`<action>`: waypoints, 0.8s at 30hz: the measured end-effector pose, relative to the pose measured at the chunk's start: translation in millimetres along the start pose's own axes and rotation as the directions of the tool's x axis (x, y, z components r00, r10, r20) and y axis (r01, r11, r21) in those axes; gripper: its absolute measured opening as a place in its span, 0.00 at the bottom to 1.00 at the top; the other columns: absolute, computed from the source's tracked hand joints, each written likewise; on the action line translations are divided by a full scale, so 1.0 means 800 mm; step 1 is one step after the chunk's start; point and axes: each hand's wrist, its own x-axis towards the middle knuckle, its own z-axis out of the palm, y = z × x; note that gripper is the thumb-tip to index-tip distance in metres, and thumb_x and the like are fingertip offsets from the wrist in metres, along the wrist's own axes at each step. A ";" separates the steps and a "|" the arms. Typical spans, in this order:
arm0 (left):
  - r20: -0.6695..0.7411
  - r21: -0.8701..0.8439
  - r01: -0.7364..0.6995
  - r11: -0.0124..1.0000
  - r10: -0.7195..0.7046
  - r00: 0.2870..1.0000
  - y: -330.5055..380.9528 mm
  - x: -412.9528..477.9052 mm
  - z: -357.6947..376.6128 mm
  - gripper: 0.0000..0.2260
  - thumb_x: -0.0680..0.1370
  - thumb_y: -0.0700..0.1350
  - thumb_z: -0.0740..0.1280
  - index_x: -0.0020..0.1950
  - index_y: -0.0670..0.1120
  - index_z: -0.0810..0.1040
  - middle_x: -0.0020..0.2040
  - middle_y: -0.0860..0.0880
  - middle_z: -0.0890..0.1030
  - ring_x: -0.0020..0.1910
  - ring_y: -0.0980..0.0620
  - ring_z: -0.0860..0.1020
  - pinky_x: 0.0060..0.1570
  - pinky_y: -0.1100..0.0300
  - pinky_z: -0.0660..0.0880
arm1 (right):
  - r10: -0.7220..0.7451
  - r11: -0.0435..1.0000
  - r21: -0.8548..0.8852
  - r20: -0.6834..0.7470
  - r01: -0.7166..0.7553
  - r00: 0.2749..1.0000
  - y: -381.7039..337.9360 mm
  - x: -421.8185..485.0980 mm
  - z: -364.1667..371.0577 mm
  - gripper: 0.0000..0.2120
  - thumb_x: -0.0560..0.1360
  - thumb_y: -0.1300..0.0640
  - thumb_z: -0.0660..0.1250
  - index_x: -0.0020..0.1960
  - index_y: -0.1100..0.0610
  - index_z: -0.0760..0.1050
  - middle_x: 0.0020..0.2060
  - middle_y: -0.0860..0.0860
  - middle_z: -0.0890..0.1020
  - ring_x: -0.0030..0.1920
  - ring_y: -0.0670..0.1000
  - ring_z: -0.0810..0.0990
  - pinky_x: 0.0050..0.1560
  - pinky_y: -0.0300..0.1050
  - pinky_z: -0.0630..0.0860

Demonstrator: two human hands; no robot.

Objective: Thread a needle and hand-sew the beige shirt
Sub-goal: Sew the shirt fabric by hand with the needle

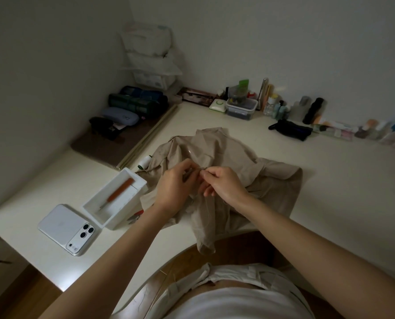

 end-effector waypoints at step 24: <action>0.350 0.109 0.075 0.991 -0.109 0.930 -0.042 -0.010 -0.013 0.11 0.78 0.44 0.66 0.40 0.61 0.72 0.39 0.58 0.76 0.40 0.59 0.76 0.44 0.58 0.75 | 0.153 0.981 0.129 -0.074 -0.143 0.985 -0.004 0.041 -0.027 0.11 0.81 0.57 0.58 0.52 0.58 0.79 0.53 0.53 0.79 0.56 0.50 0.76 0.51 0.37 0.71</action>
